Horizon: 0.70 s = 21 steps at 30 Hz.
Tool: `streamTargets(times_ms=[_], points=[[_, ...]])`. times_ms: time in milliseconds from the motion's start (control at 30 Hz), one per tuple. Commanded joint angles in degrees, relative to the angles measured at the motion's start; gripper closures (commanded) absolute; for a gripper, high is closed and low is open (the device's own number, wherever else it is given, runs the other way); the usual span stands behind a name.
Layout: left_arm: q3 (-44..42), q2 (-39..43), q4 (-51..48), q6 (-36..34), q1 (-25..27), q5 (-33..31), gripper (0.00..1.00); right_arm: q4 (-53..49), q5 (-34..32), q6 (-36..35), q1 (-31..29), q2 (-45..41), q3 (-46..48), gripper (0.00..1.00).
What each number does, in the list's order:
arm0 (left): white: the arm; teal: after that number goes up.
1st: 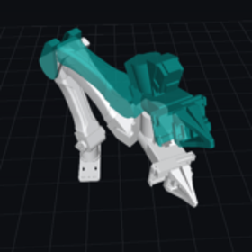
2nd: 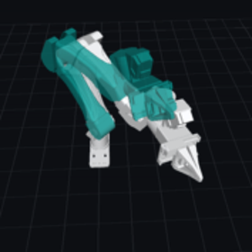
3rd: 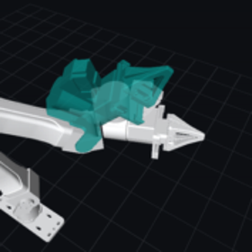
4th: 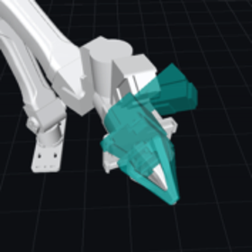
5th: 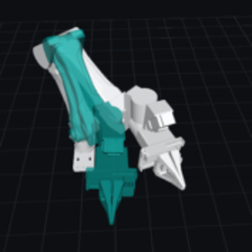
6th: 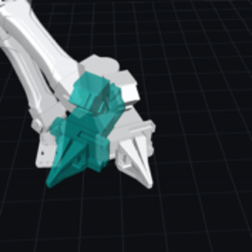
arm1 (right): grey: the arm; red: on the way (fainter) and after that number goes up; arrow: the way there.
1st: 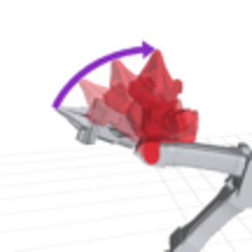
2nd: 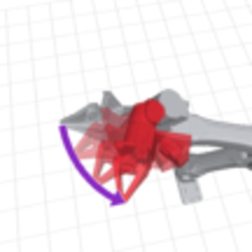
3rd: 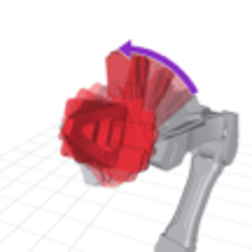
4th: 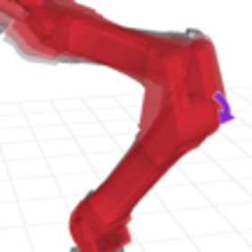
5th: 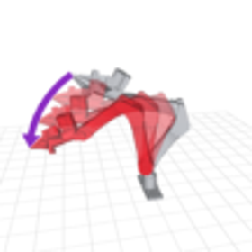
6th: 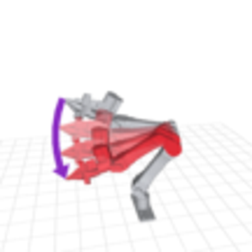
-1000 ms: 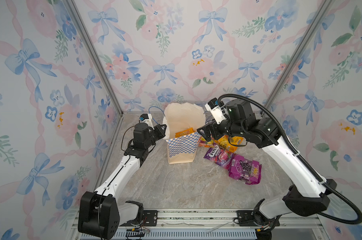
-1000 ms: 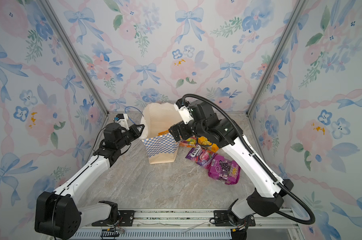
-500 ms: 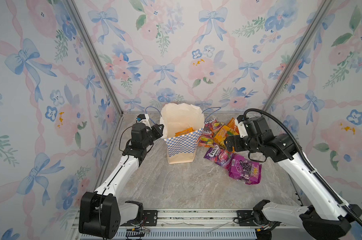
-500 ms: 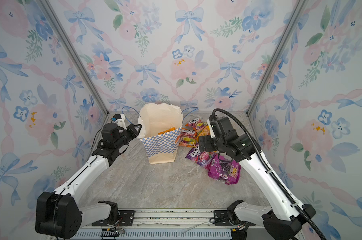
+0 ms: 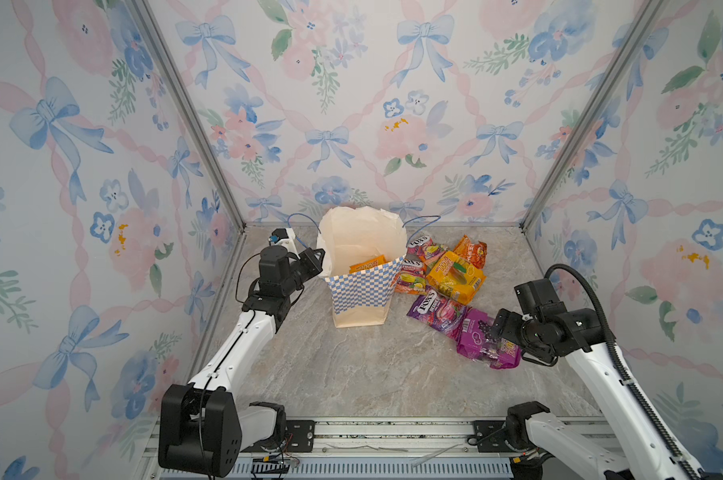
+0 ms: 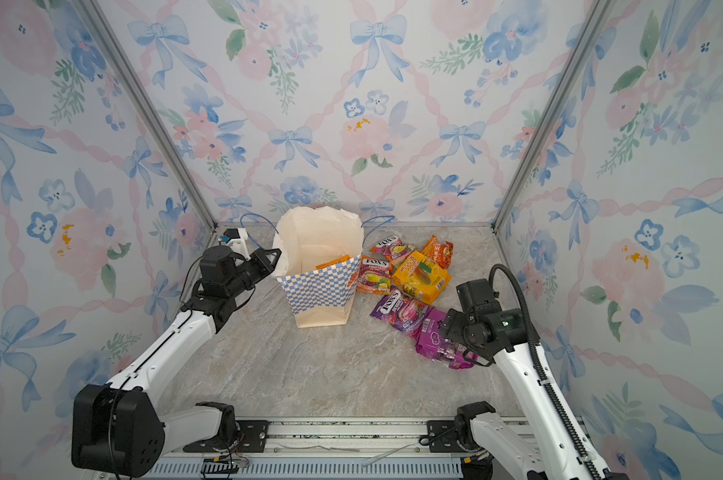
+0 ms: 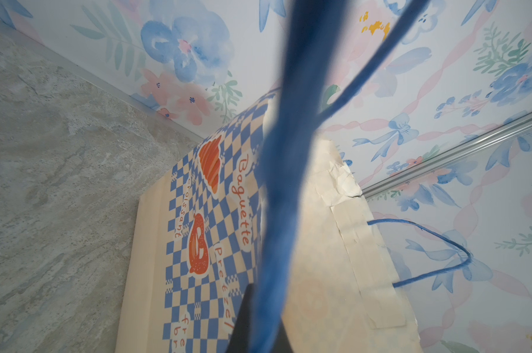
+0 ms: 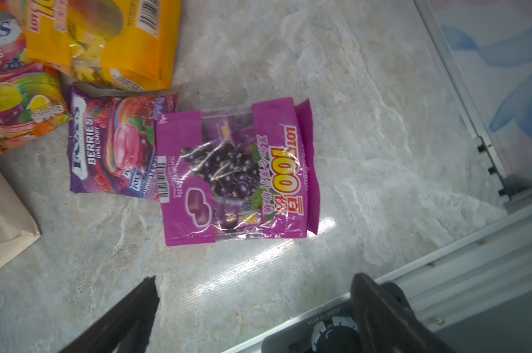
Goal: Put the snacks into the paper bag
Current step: 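Move the right gripper back toward the purple grape snack bag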
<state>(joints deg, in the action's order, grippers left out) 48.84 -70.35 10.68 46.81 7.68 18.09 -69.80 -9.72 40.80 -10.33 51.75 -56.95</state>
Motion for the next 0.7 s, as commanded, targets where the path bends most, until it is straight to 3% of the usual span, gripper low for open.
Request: streamTargets(times_ms=[0,233,400,667], points=[[-0.46,-0.35,2.42,0.25,-0.76,1.07,1.0,1.59,6.61,2.67,4.67,-3.88,4.52,0.03],[-0.67,-0.84,3.2,0.7,-0.76,1.69,1.0,3.11,10.76,2.09,9.0,-5.65,9.83,0.04],[-0.92,-0.59,3.22,0.67,-0.83,1.65,1.0,10.67,18.15,2.74,11.1,-5.25,15.81,0.03],[-0.85,-0.67,3.21,0.76,-0.83,1.67,1.0,15.22,20.53,4.73,14.36,-4.96,20.81,0.03]])
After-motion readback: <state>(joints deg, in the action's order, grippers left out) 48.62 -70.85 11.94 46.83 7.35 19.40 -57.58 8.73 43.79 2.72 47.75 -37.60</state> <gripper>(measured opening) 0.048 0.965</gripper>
